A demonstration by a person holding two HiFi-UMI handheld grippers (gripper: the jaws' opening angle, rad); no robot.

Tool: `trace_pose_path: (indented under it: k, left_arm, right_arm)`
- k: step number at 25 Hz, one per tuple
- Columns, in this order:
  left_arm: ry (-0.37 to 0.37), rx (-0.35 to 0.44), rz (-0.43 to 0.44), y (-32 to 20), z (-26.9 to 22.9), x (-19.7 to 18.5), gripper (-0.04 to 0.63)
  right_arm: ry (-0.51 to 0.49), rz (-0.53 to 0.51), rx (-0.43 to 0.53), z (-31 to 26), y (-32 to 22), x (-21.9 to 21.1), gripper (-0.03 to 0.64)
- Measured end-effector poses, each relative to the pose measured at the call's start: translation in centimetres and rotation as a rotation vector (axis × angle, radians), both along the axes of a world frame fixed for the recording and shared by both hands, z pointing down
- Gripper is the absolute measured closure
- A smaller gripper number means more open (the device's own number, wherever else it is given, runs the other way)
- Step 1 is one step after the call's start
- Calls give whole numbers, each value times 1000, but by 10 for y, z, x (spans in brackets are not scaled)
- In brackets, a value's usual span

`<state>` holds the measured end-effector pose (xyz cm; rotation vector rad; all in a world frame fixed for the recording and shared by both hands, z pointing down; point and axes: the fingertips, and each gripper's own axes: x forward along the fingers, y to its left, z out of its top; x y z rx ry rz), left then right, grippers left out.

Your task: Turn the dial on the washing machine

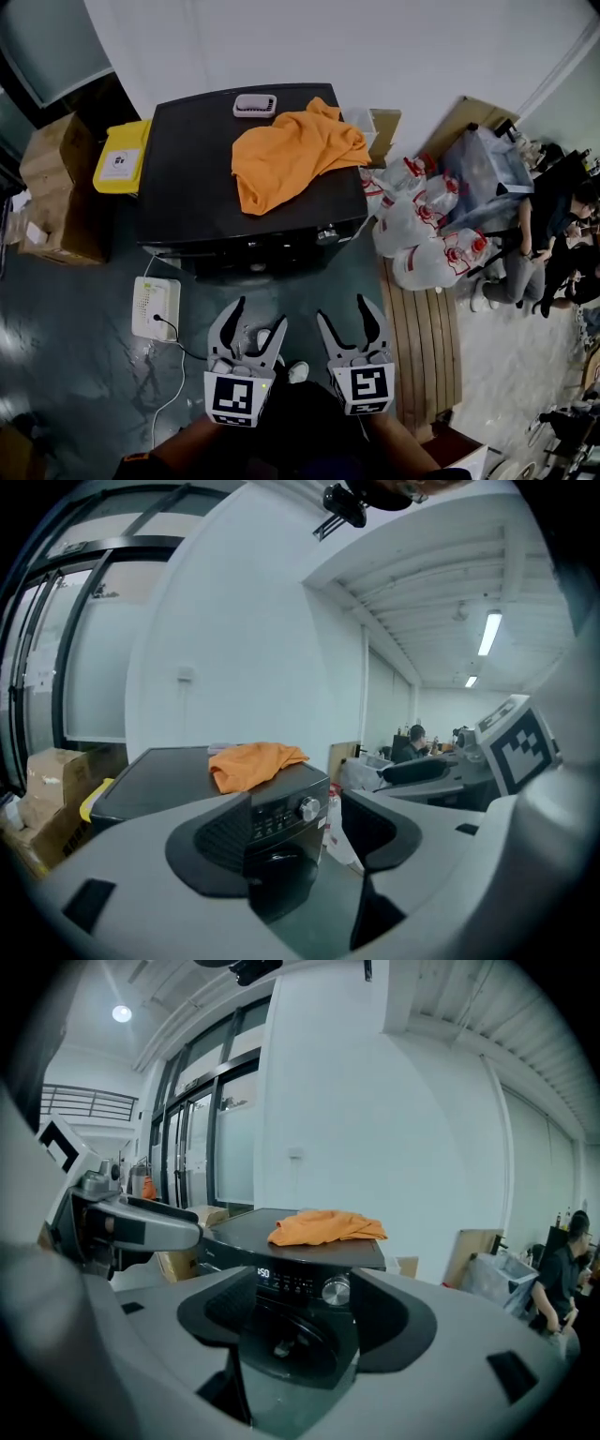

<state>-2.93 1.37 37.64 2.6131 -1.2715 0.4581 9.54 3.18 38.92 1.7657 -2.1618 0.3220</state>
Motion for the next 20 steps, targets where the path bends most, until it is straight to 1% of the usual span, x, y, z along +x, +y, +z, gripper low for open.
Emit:
trace_pose_path:
  k: [3,6,8,11,14,20]
  left_arm:
    - [-24,-27,-14,-14,13,-12,287]
    - [-32,-11,-17,-29,21,-25,278]
    - [-35,-3,-21,-39,28,-33,275]
    - [-52,-12,-34,-52,42,-46,275]
    - [-48,-18,-50,-64,54,-56,275]
    - [-43,-42,-95,-88,81,-56,275]
  right_arm:
    - [22,24,-3,9,-14,1,276]
    - [51,48,-17,21,-29,2,264]
    - [72,60,-26,30,-41,4,261]
    - [102,80,-47,47,-59,9,261]
    - [121,88,-70,62,-73,13,261]
    - [146,72,-105,100,-108,28,261]
